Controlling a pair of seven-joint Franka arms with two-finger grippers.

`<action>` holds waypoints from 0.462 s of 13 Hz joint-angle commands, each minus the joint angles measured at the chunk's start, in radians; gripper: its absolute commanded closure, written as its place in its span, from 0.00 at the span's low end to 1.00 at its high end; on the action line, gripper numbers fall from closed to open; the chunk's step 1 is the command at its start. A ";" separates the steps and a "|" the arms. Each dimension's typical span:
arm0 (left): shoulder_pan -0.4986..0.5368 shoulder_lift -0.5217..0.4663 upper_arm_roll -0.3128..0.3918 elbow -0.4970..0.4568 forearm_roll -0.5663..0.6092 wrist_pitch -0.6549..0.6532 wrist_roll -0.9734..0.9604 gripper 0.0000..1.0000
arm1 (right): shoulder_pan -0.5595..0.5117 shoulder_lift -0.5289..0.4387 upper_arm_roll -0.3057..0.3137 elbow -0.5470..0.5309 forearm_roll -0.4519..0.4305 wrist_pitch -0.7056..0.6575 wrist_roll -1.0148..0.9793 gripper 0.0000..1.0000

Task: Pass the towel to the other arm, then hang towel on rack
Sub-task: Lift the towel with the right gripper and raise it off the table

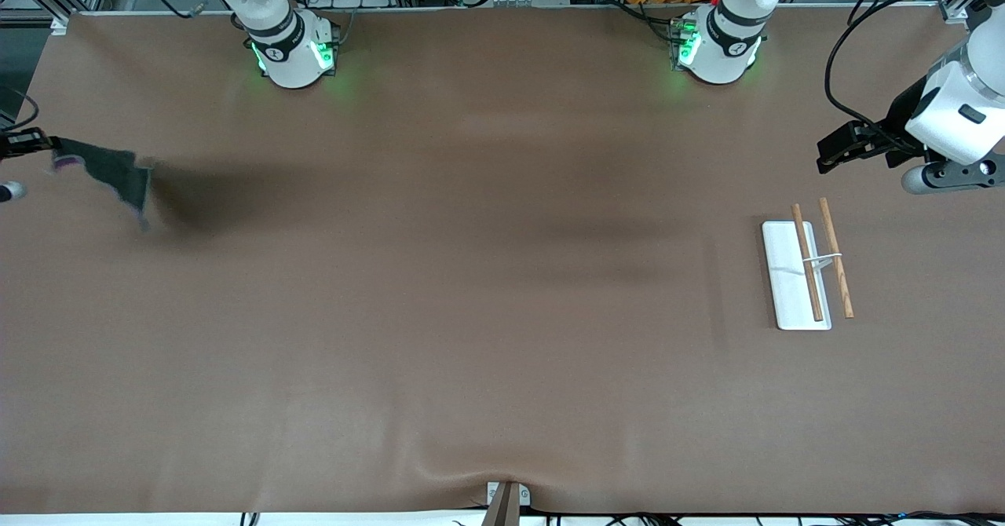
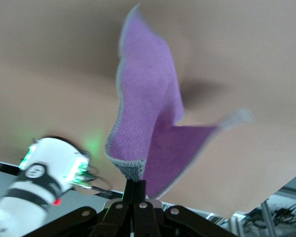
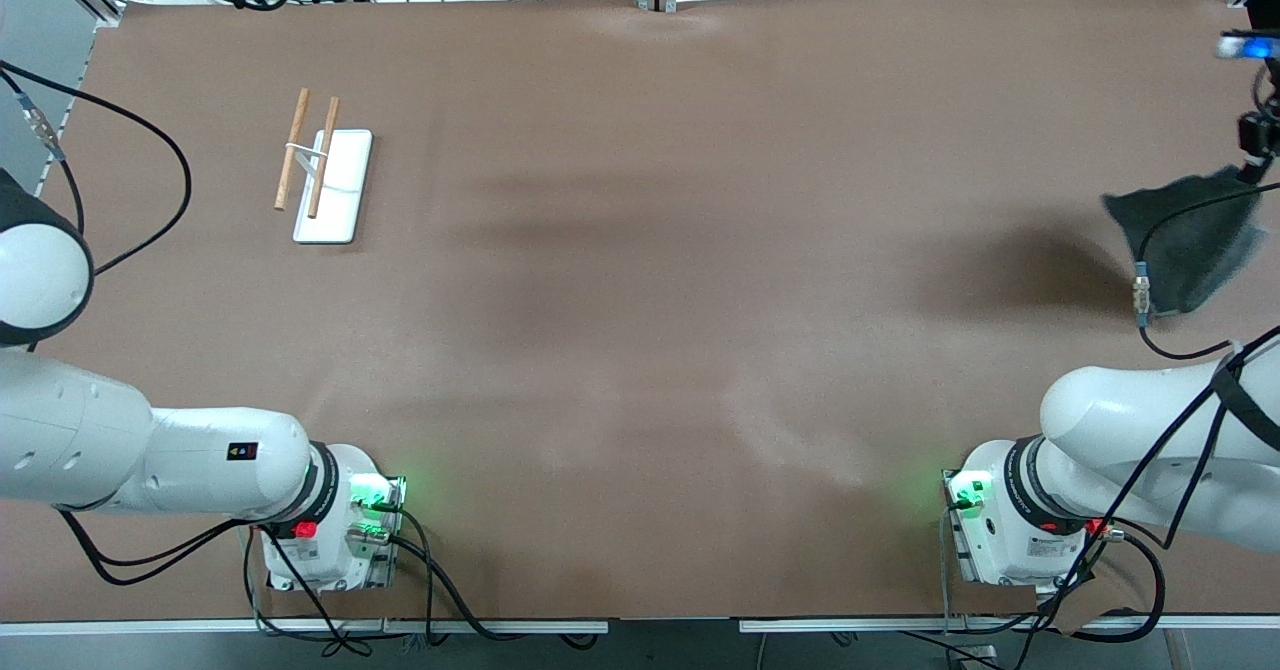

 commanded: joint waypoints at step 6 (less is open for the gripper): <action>-0.010 0.118 -0.006 0.068 -0.118 0.069 -0.013 0.00 | 0.243 -0.064 -0.006 -0.006 0.316 -0.131 0.561 1.00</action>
